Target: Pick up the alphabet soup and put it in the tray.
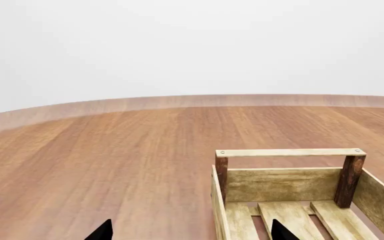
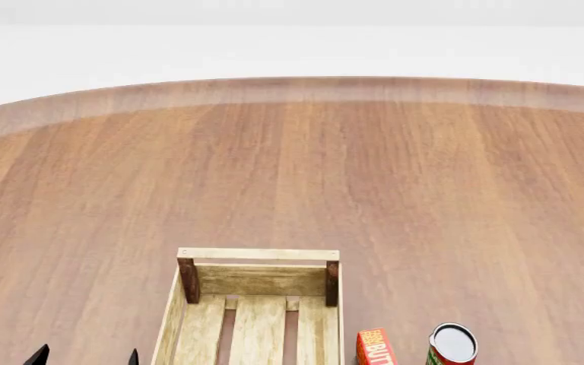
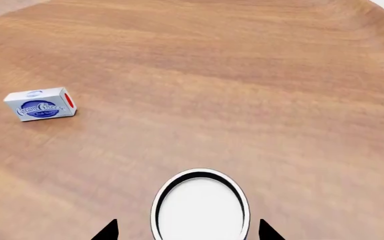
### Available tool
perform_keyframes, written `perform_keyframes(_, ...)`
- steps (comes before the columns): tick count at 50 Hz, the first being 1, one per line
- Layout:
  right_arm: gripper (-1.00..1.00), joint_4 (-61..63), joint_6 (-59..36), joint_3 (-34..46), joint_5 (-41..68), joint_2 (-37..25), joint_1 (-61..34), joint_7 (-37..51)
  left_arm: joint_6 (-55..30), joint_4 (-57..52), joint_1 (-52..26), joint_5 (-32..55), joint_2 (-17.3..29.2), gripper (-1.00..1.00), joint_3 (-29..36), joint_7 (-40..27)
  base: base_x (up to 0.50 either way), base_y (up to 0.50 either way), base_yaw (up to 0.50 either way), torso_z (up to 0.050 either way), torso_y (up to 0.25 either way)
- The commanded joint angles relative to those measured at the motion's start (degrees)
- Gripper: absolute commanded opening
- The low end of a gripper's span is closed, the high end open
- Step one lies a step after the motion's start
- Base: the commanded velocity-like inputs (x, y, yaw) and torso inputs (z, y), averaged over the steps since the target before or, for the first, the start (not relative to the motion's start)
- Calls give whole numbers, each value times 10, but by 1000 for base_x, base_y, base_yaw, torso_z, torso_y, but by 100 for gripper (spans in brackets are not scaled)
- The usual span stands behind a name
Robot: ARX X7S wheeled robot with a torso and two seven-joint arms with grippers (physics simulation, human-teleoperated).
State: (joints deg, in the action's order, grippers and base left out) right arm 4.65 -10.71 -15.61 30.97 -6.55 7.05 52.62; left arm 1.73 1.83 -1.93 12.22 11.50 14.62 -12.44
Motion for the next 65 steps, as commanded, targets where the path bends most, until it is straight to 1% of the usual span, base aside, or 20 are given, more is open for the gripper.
perform_keyframes(1,100,-37,14,8,-10,-7,-15,-2,1,0,-1,3,2,100,3,-2,0,0,0,0,0)
perform_keyframes(14,100,-69,21,14,-14,-12,-31,-3,2,2,-2,7,4,100,5,-5,0,0,0,0,0)
perform_keyframes(41,100,-88,31,18,-9,-19,-32,1,5,0,-2,13,10,100,11,-10,0,0,0,0,0)
perform_keyframes(42,-100,-87,30,18,-9,-19,-32,4,5,0,-2,13,10,100,11,-10,0,0,0,0,0)
perform_keyframes(52,-100,-69,25,26,-6,-22,-29,6,5,-1,-2,15,12,100,14,-12,0,0,0,0,0)
perform_keyframes(57,-100,-27,19,35,-3,-27,-21,4,5,0,-3,15,13,100,15,-13,0,0,0,0,0)
perform_keyframes(65,-100,53,-22,56,13,-38,-13,15,5,0,-3,17,14,100,17,-15,0,0,0,0,1)
